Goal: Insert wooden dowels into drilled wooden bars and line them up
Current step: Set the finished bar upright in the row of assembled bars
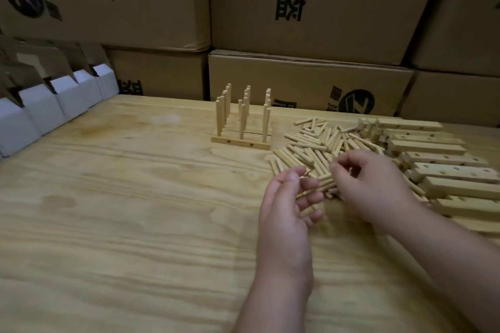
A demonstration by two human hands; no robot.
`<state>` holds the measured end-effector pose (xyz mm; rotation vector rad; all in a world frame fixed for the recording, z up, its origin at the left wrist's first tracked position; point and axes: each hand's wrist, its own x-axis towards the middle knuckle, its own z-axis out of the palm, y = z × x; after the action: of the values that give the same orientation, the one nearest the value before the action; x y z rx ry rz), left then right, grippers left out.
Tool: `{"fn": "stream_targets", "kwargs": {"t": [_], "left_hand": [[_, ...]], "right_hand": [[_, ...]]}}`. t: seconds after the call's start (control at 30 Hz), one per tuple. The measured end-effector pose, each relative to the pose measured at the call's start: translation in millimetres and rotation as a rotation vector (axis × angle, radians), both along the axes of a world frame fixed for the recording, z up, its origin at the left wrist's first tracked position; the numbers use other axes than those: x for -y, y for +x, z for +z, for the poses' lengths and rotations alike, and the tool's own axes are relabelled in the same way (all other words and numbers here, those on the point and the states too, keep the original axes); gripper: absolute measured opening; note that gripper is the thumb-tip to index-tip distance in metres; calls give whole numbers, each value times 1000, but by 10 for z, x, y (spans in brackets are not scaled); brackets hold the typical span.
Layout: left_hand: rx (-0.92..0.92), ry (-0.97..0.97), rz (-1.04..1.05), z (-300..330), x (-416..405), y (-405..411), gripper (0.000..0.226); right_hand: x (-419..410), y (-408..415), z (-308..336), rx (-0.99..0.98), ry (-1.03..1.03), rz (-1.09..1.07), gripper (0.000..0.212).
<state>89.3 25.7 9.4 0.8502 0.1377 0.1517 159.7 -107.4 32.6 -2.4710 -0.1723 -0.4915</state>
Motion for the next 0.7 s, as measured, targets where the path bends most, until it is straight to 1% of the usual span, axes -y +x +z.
{"fn": "stream_targets", "kwargs": {"t": [0.13,0.2,0.23,0.33,0.43,0.57,0.7], "left_hand": [[21,41,1,-19,41,-3,27],[29,68,31,-21,72,-22,21],[32,77,69,-25,84,-29,22],[23,46,233,-29,66,-23,37],[-2,7,359,-23,-5,-3,34],[-44,-22,476,-19,-82,26,37],[-39,-40,545,-21,-121,50,46]], "right_hand": [[430,-527,0,-58,4,-8,11],[489,-626,-4,-88,-41,9,13],[468,-615,-3,-96,-77,29,16],[227,-425,62,-97,-152,159,27],[-184,-117,163,-129,-216,299,32],[-711,337,202,-215,-323,376,24],[-967,731,62,-342,-454,352,16]]}}
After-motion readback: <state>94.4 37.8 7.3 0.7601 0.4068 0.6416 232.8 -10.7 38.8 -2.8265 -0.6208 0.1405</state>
